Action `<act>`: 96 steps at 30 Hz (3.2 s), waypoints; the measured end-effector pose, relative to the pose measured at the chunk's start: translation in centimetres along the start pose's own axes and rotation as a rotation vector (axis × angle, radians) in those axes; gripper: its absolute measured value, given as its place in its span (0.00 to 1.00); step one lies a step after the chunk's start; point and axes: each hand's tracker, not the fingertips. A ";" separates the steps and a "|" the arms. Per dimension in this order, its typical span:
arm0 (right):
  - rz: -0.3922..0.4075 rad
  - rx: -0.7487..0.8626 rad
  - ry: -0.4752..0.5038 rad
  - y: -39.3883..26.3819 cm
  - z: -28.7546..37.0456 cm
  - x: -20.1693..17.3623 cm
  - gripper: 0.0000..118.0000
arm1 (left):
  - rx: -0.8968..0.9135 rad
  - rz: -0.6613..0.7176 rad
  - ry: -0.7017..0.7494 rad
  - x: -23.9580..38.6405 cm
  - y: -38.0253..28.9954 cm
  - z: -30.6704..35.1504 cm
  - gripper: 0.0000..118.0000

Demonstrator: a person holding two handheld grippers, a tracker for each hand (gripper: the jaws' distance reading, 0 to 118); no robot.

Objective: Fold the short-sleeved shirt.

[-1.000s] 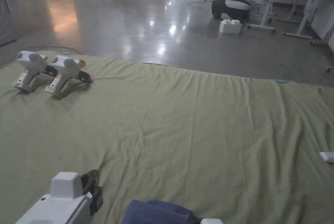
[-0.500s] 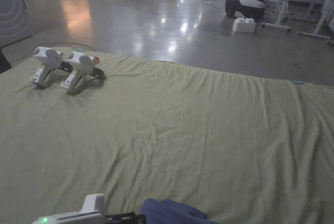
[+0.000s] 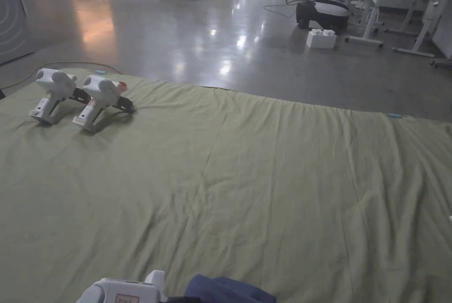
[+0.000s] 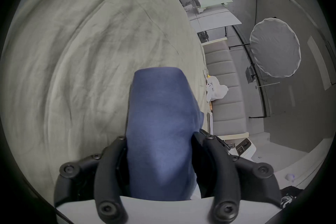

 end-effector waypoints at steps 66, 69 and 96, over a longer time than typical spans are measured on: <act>-0.002 0.301 -0.147 13.5 7.3 10.7 0.00 | 0.670 -0.411 1.217 8.0 4.3 30.4 0.76; -0.004 0.316 -0.141 13.8 7.2 10.2 0.00 | 0.705 -0.516 1.114 10.5 3.4 26.5 0.72; -0.020 0.527 -0.251 16.0 9.5 8.6 0.00 | 0.998 -0.820 0.821 20.9 -2.8 1.6 0.00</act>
